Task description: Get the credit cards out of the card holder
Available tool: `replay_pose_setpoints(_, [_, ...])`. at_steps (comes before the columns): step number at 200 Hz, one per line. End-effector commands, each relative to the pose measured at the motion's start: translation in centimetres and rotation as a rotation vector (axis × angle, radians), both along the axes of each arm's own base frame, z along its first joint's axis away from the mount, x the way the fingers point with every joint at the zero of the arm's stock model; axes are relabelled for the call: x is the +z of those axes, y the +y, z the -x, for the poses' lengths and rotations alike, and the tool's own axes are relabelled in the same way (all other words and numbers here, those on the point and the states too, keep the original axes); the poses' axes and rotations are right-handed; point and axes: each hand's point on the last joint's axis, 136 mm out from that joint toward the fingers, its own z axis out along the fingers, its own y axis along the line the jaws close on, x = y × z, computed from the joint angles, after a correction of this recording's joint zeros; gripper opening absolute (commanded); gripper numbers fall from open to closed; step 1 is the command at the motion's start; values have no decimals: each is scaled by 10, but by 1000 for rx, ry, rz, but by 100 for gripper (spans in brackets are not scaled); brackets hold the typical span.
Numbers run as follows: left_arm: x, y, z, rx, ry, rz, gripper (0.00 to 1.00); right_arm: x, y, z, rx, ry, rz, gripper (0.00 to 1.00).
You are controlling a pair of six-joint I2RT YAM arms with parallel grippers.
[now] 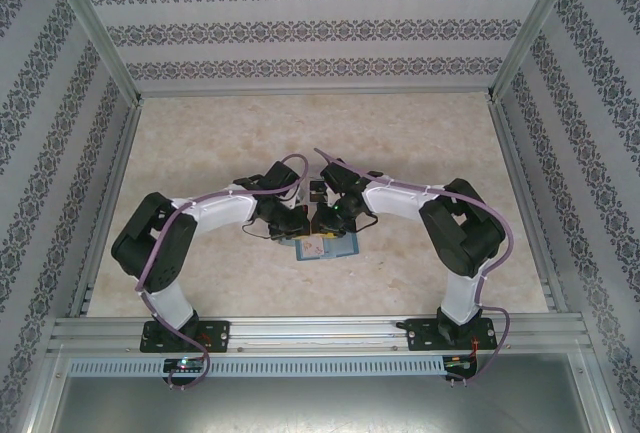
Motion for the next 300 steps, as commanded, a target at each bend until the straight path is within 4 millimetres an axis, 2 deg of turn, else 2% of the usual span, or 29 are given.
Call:
replay_pose_setpoints(1, [-15, 6, 8, -13, 49, -18, 0, 1, 8, 0, 14, -2, -14, 26])
replay_pose_setpoints(61, [-32, 17, 15, -20, 76, -87, 0, -3, -1, 0, 15, -9, 34, 26])
replay_pose_setpoints(132, [-31, 23, 17, -28, 75, -119, 0, 1, -15, -1, 26, -38, 110, 25])
replay_pose_setpoints(157, [-32, 22, 17, -32, 80, -116, 0, 12, -6, -3, 17, -52, 44, 24])
replay_pose_setpoints(181, [-32, 21, 15, -30, 76, -112, 0, 15, 6, -1, 10, -35, -32, 18])
replay_pose_setpoints(219, [-30, 19, 14, -34, 72, -109, 0, 5, 9, 0, 10, -6, -36, 17])
replay_pose_setpoints(300, [-29, 19, 13, -34, 70, -109, 0, -18, -11, 6, 26, 15, 92, 23])
